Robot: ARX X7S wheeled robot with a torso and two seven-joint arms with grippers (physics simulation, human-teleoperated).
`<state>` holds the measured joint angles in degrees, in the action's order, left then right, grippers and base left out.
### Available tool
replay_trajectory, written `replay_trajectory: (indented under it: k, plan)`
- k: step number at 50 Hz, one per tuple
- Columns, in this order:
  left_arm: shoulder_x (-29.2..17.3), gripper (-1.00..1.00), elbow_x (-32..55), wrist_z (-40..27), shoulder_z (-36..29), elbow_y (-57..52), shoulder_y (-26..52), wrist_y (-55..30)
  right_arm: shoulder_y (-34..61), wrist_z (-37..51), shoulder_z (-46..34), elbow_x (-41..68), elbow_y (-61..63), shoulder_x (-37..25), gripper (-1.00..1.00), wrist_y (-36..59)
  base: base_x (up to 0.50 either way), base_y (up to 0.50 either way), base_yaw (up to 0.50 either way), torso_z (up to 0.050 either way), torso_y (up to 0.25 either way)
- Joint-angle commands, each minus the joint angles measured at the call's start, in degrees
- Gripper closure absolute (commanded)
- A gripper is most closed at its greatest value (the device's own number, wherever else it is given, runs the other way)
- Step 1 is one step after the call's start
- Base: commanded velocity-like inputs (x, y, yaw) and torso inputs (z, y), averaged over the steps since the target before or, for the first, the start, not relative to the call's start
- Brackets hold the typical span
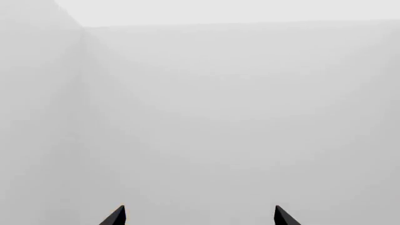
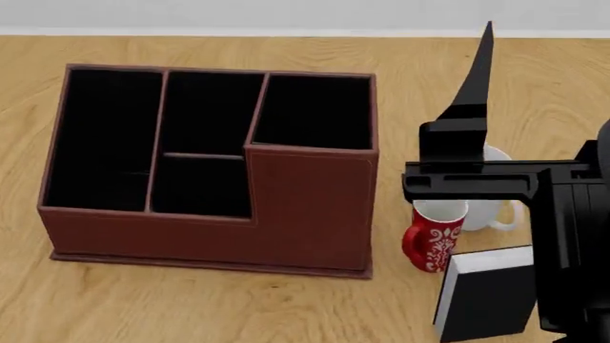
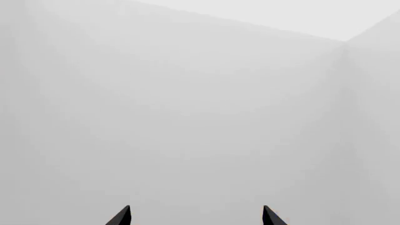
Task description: Pick up the book and place it in the right compartment of the caddy.
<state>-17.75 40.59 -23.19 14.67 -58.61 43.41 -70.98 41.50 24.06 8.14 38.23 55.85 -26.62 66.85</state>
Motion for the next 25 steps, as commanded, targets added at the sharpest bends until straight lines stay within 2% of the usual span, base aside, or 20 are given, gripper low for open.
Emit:
replay_trajectory:
  k: [1, 25]
  plan:
    - [-1.26, -1.0, 3.52, -2.5, 0.5, -0.37, 1.03, -0.47, 0.36, 0.72, 0.07, 1.16, 0.25, -0.5, -1.0, 0.28, 0.4, -0.16, 0.0, 0.0, 0.0]
    - [-3.52, -1.0, 7.68, -6.03, 0.72, 0.14, 0.42, 1.52, 0.21, 1.58, -2.48, 1.55, -0.61, -1.39, -1.0, -1.36, 0.4, -0.28, 0.0, 0.0, 0.001]
